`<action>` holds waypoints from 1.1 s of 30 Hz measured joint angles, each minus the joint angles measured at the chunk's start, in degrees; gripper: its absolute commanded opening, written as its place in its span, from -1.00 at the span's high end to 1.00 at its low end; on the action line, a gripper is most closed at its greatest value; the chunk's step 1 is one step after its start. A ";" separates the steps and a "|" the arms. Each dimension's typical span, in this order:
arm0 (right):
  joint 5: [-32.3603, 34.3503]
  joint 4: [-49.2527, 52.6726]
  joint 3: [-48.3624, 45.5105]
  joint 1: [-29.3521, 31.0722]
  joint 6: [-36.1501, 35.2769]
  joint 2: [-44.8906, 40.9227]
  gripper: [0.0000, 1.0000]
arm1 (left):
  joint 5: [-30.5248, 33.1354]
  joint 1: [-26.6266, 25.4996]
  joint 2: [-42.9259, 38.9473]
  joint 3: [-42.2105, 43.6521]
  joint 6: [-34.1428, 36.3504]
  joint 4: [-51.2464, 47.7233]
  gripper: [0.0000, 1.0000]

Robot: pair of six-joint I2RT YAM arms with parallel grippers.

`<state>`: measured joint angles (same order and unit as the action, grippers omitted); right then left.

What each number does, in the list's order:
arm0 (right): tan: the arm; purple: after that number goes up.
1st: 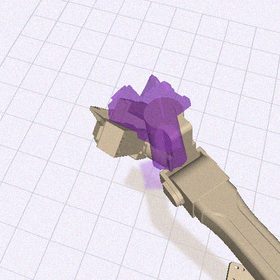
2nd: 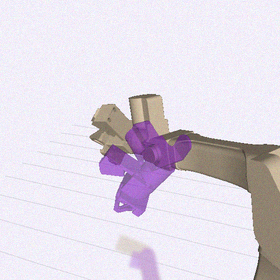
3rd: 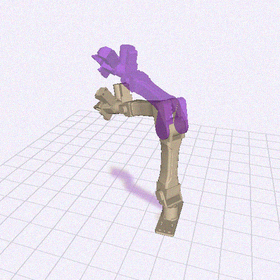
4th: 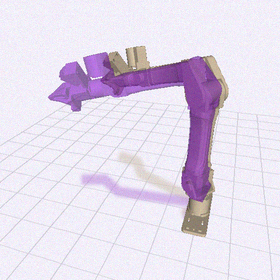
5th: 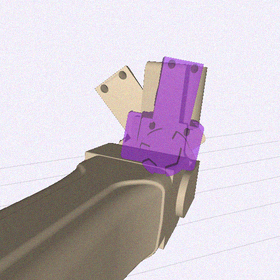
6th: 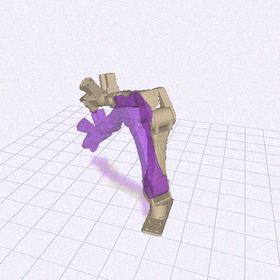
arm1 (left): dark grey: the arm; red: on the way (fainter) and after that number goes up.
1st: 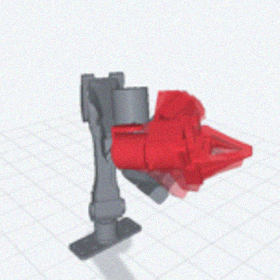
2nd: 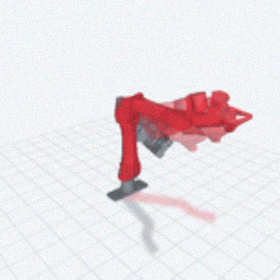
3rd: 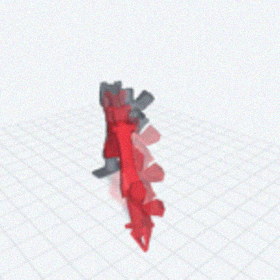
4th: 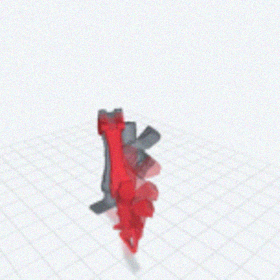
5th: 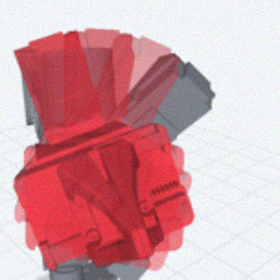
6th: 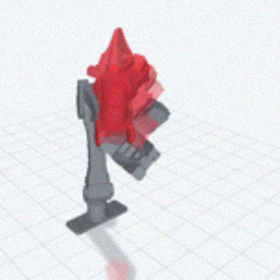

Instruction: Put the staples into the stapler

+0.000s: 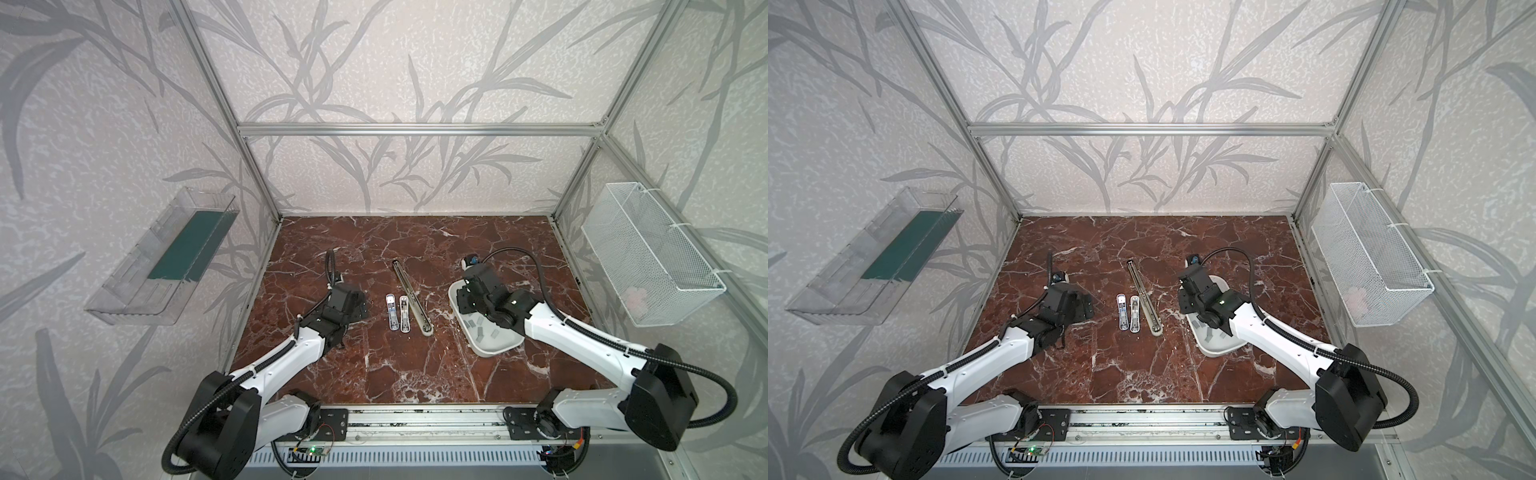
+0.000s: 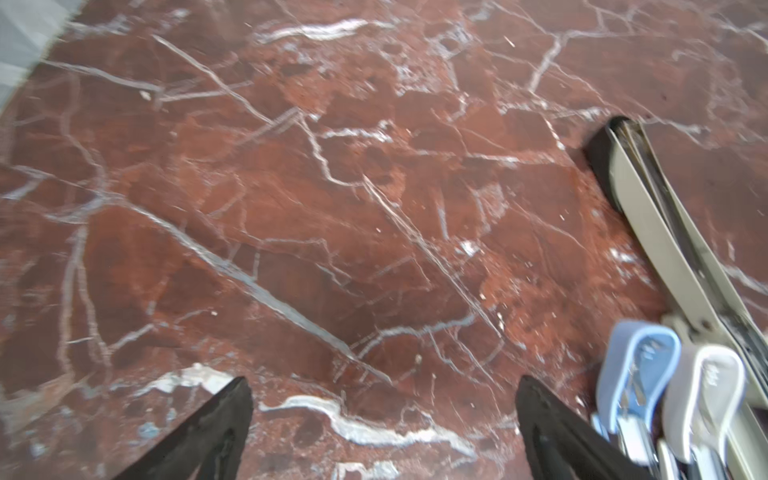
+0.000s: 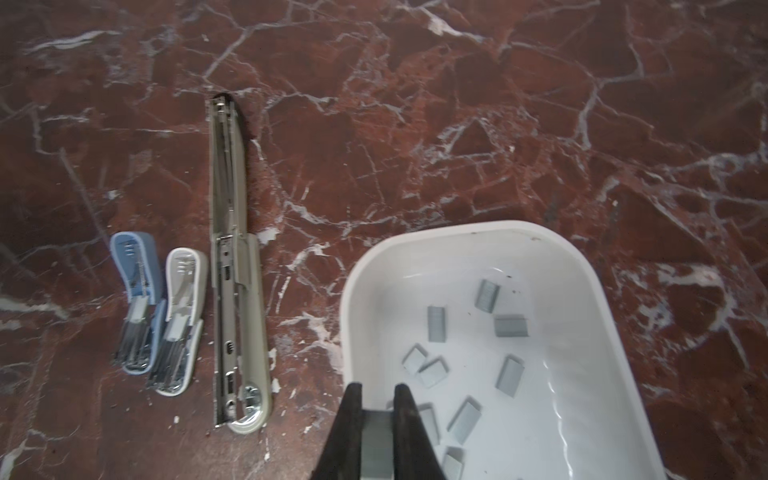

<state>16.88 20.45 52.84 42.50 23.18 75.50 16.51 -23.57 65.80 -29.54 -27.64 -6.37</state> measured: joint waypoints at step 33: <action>0.52 -18.78 -0.44 11.87 -4.39 17.29 0.84 | -13.94 0.07 -4.37 5.62 5.03 11.10 -0.98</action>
<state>17.41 1.67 52.40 54.37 18.79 92.79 2.57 -23.51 61.43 -23.92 -22.61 4.73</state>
